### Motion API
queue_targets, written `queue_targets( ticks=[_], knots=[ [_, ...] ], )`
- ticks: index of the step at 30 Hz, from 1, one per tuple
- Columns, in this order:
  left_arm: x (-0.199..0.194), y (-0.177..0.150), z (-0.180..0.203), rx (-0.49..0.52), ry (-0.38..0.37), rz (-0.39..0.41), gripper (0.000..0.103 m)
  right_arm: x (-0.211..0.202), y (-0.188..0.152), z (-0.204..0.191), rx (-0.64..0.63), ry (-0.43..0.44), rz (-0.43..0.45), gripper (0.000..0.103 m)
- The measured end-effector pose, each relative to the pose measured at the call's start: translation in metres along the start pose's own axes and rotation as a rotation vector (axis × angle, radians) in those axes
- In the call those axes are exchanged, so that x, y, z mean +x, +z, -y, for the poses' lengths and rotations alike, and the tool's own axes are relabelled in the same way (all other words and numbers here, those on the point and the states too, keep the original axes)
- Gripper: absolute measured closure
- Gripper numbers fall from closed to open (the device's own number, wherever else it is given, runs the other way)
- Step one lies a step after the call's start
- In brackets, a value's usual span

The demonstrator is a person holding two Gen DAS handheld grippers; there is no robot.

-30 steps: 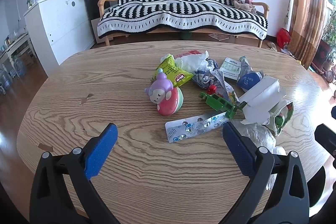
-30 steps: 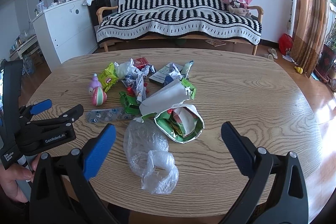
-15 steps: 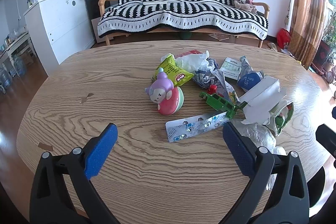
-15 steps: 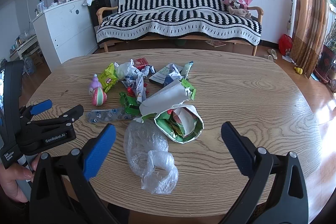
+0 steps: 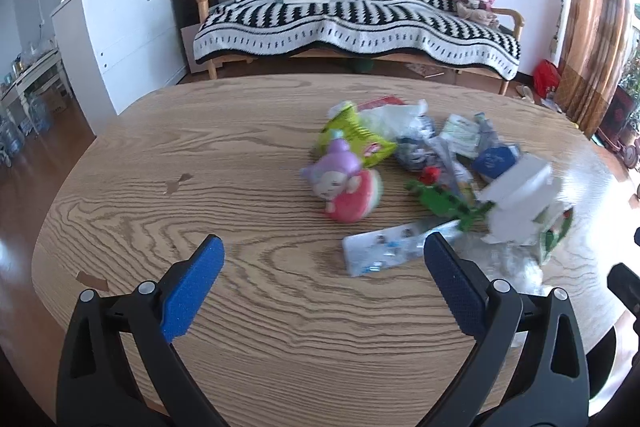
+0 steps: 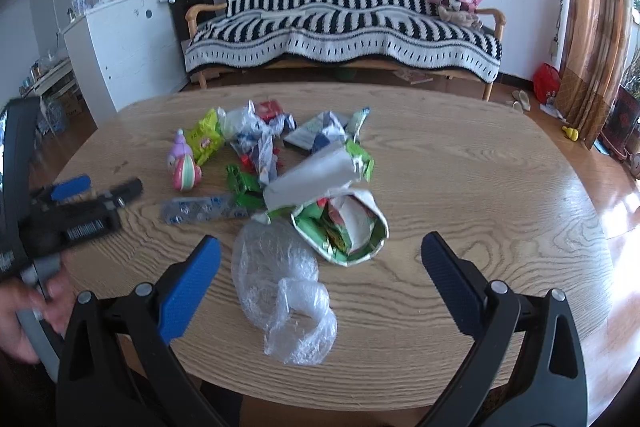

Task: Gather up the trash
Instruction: 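Grasp the pink toy figure with the left tool while the right tool grasps the clear plastic bag, then carry both items to the black bin and open both tools to drop them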

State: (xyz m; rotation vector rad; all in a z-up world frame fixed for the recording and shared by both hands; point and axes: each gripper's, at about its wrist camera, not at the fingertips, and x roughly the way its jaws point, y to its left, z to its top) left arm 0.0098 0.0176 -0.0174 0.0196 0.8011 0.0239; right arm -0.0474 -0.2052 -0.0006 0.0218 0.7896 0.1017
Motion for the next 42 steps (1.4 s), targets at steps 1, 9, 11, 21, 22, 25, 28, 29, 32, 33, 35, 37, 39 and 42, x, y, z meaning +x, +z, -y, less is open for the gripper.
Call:
queue_targets(
  ticks=[1,9,11,21,22,25,28,29,32,33,35,37,39,42],
  knots=[
    [0.006,0.0,-0.002,0.002,0.0,-0.015,0.005,0.004,-0.003,0.002,0.0,0.004,-0.016,0.006],
    [0.074,0.022,0.002,0.072,-0.063,-0.141,0.005,0.048,-0.022,-0.001,-0.009,0.064,-0.16,0.006],
    [0.089,0.025,0.009,0.072,-0.068,-0.164,0.005,0.057,-0.024,-0.004,-0.008,0.076,-0.176,0.006],
    [0.116,0.042,0.017,0.084,-0.004,-0.157,0.006,0.092,-0.039,-0.03,-0.125,0.023,-0.23,0.056],
    [0.115,0.042,0.016,0.082,-0.006,-0.153,0.011,0.092,-0.039,-0.031,-0.123,0.037,-0.226,0.068],
    [0.109,0.043,0.009,0.07,-0.061,-0.151,0.041,0.083,-0.041,-0.029,-0.129,0.085,-0.206,0.072],
    [0.104,0.044,0.008,0.075,-0.044,-0.148,0.047,0.069,-0.039,-0.025,-0.117,0.149,-0.193,0.073],
    [0.099,0.043,0.006,0.077,-0.031,-0.144,0.047,0.06,-0.039,-0.023,-0.109,0.184,-0.184,0.073],
    [0.082,0.045,0.0,0.06,-0.02,-0.118,0.048,0.035,-0.038,-0.015,-0.089,0.241,-0.137,0.073],
    [0.076,0.046,-0.002,0.05,-0.015,-0.102,0.048,0.029,-0.038,-0.012,-0.082,0.25,-0.124,0.073],
    [0.064,0.048,-0.004,0.033,-0.005,-0.064,0.049,0.008,-0.038,0.004,-0.047,0.252,-0.076,0.073],
    [0.049,0.052,0.002,0.018,-0.024,-0.032,0.049,-0.013,-0.037,0.033,0.011,0.208,-0.02,0.073],
    [0.034,0.053,0.02,0.012,-0.074,-0.001,0.049,-0.035,-0.037,0.068,0.076,0.146,0.037,0.073],
    [0.007,0.052,0.072,0.075,-0.178,0.048,0.049,-0.074,-0.048,0.142,0.203,-0.052,0.134,0.073]
  ],
)
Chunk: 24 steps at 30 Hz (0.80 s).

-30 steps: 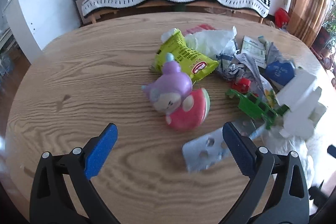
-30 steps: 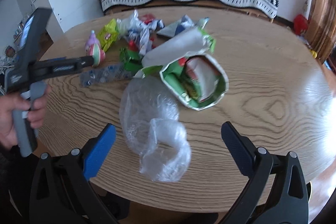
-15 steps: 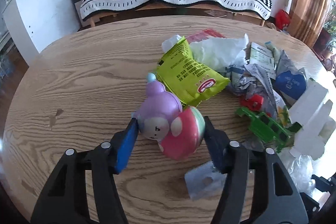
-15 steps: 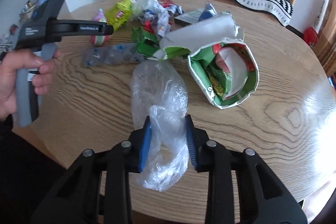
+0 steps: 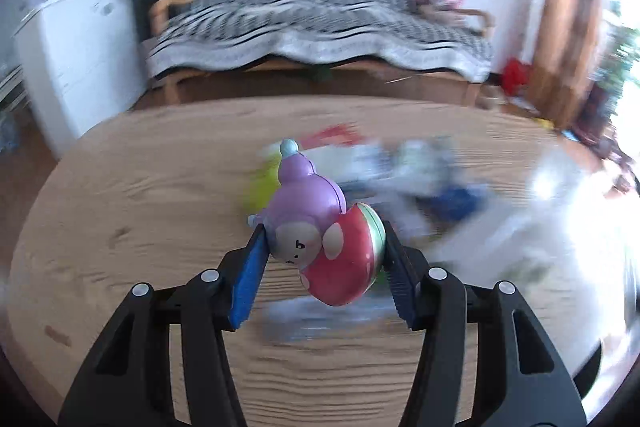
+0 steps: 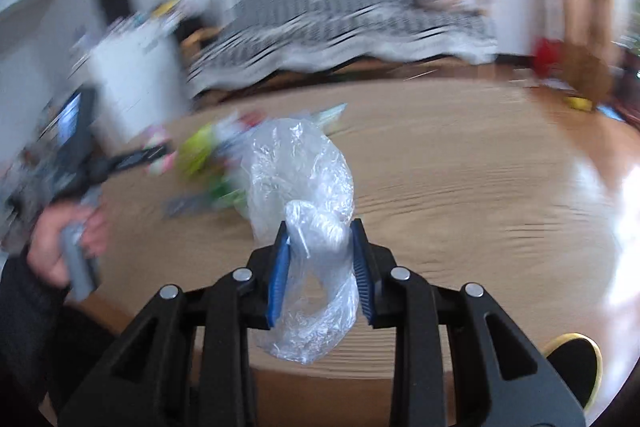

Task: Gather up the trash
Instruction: 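Carry both items to the black bin and open both tools to drop them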

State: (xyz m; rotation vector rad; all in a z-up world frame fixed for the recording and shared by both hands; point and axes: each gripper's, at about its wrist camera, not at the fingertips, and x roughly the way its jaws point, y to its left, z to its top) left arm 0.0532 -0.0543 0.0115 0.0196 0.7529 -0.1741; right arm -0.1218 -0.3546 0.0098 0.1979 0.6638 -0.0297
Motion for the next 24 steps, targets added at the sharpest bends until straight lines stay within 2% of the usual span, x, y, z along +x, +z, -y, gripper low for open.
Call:
queue_targets(
  ticks=[3,4,8,11,12,15,17,21,24],
  knots=[
    [-0.014,-0.003,0.072,0.105,-0.133,0.026,0.049,-0.026,-0.005,0.062,0.087,-0.185,0.056,0.073],
    [-0.019,-0.007,0.098,0.145,-0.185,0.029,0.049,-0.038,-0.01,0.094,0.145,-0.265,0.068,0.073],
    [-0.035,-0.034,0.197,0.314,-0.36,0.021,0.049,-0.069,-0.035,0.178,0.32,-0.424,0.079,0.073],
    [-0.05,-0.065,0.27,0.441,-0.5,0.009,0.049,-0.087,-0.066,0.23,0.44,-0.513,0.043,0.073],
    [-0.057,-0.08,0.301,0.489,-0.567,-0.006,0.049,-0.091,-0.079,0.244,0.471,-0.544,0.023,0.073],
    [-0.063,-0.116,0.36,0.566,-0.697,-0.075,0.049,-0.096,-0.112,0.286,0.533,-0.572,-0.047,0.073],
    [-0.063,-0.143,0.397,0.614,-0.748,-0.121,0.048,-0.093,-0.135,0.308,0.562,-0.582,-0.112,0.073],
    [-0.045,-0.199,0.456,0.71,-0.785,-0.234,0.048,-0.074,-0.172,0.358,0.657,-0.537,-0.247,0.073],
    [-0.023,-0.233,0.485,0.726,-0.777,-0.326,0.048,-0.066,-0.197,0.385,0.732,-0.497,-0.312,0.073]
  ],
)
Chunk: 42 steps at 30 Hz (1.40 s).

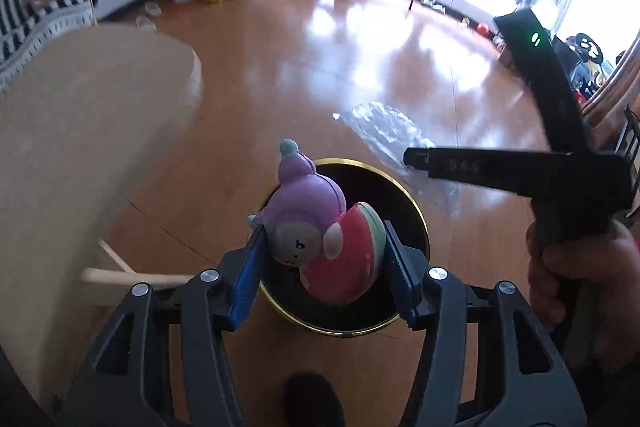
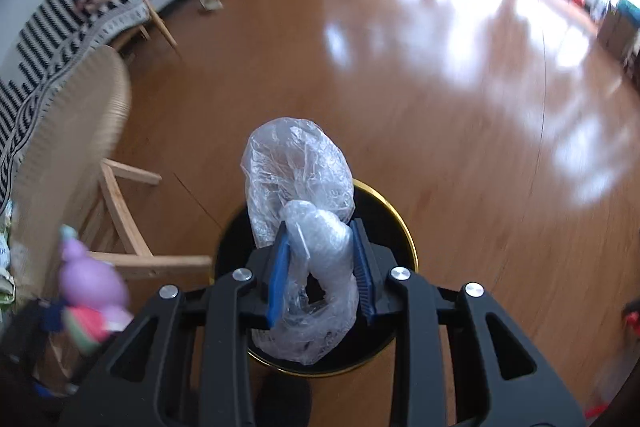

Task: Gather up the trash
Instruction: 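Carry both items to the black bin and open both tools to drop them, then return both tools from the bin to the table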

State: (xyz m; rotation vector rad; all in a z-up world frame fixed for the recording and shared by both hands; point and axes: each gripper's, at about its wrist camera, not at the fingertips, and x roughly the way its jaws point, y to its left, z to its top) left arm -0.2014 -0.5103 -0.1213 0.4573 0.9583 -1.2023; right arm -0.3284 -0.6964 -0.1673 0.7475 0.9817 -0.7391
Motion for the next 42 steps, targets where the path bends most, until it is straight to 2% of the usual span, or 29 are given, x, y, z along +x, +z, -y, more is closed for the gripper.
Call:
queue_targets(
  ticks=[3,5,9,12,14,15,16,17,18,19,23,26,30,34,38,42],
  knots=[
    [0.03,0.0,-0.004,-0.034,-0.006,-0.041,0.047,0.01,0.006,0.009,0.046,0.03,-0.038,0.073],
    [0.045,0.004,0.0,-0.043,-0.019,-0.069,0.047,0.007,0.004,0.012,0.051,0.032,-0.034,0.073],
    [0.059,0.006,0.007,0.0,0.016,-0.079,0.046,0.018,0.001,0.013,0.057,0.042,-0.049,0.073],
    [0.067,0.013,0.004,-0.01,0.001,-0.094,0.045,0.025,0.002,0.013,0.043,0.047,-0.059,0.073],
    [0.072,0.02,0.008,-0.008,0.001,-0.098,0.042,0.025,0.002,0.01,0.032,0.052,-0.057,0.073],
    [0.073,0.022,0.009,-0.007,0.001,-0.098,0.038,0.025,0.003,0.007,0.027,0.051,-0.055,0.072],
    [0.079,0.024,0.013,-0.006,0.005,-0.094,0.029,0.025,0.004,0.005,0.021,0.051,-0.052,0.067],
    [0.079,0.025,0.014,-0.005,0.01,-0.088,0.024,0.026,0.004,0.004,0.017,0.048,-0.049,0.061],
    [0.077,0.025,0.014,-0.002,0.011,-0.081,0.019,0.024,0.005,0.002,0.014,0.046,-0.044,0.044],
    [0.075,0.026,0.016,-0.001,0.008,-0.078,0.018,0.022,0.005,0.001,0.012,0.045,-0.035,0.035],
    [0.064,0.024,0.013,0.003,0.008,-0.072,0.017,0.015,0.005,-0.008,0.004,0.064,-0.015,0.032],
    [0.039,0.022,0.008,0.014,0.012,-0.048,0.017,0.004,0.005,-0.02,-0.012,0.069,0.008,0.032],
    [-0.014,0.019,-0.004,0.028,0.029,0.013,0.014,-0.022,0.006,-0.05,-0.049,0.083,0.07,0.03],
    [-0.076,0.014,-0.038,-0.027,0.026,0.088,0.011,-0.052,0.006,-0.094,-0.11,0.136,0.145,0.027],
    [-0.144,-0.002,-0.091,-0.133,0.079,0.168,0.011,-0.082,-0.001,-0.17,-0.209,0.243,0.207,0.024],
    [-0.215,-0.031,-0.153,-0.225,0.197,0.259,0.011,-0.104,-0.021,-0.256,-0.339,0.363,0.217,0.023]
  ],
)
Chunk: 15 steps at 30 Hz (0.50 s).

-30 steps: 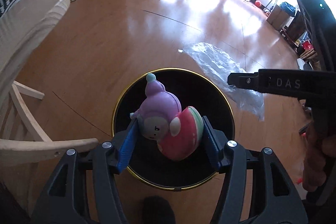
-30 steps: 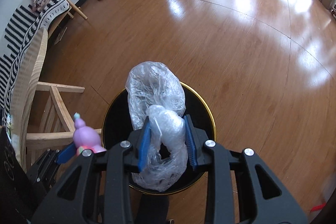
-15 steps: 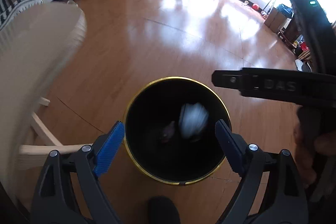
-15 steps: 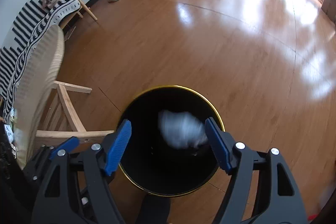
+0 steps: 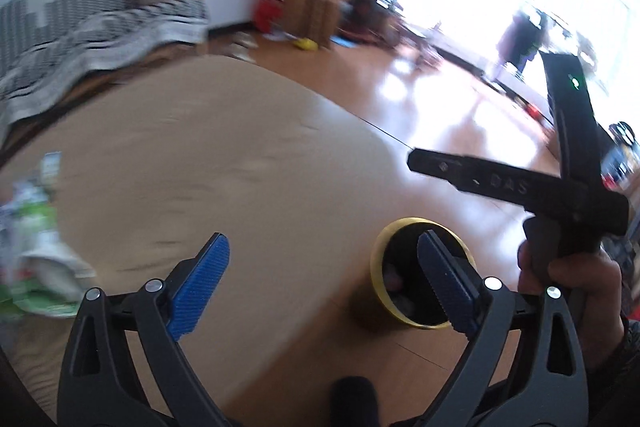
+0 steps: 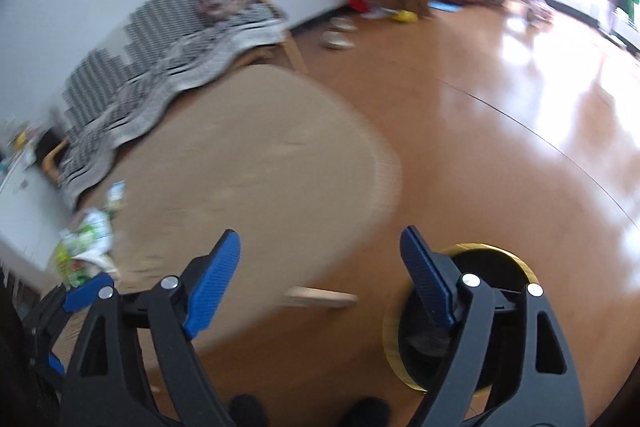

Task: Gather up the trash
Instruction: 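Return both tools from the bin to the table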

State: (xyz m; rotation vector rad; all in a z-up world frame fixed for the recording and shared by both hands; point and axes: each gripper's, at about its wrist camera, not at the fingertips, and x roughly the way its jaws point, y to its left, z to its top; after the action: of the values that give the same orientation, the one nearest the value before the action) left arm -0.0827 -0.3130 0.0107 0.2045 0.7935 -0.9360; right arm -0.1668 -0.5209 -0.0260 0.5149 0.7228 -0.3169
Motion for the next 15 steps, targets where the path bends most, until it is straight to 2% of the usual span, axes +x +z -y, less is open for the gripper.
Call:
queue_targets(
  ticks=[2,6,9,15],
  knots=[
    [-0.024,-0.002,-0.035,-0.044,0.047,0.042,0.01,0.008,0.001,-0.039,-0.053,0.055,-0.011,0.021],
    [-0.072,-0.009,-0.113,-0.145,0.21,0.093,0.01,0.03,-0.002,-0.122,-0.167,0.149,-0.051,0.02],
    [-0.096,-0.031,-0.167,-0.216,0.315,0.088,0.01,0.046,-0.006,-0.174,-0.23,0.191,-0.085,0.02],
    [-0.135,-0.067,-0.273,-0.409,0.467,0.071,0.01,0.077,-0.012,-0.255,-0.308,0.252,-0.129,0.02]
  ],
)
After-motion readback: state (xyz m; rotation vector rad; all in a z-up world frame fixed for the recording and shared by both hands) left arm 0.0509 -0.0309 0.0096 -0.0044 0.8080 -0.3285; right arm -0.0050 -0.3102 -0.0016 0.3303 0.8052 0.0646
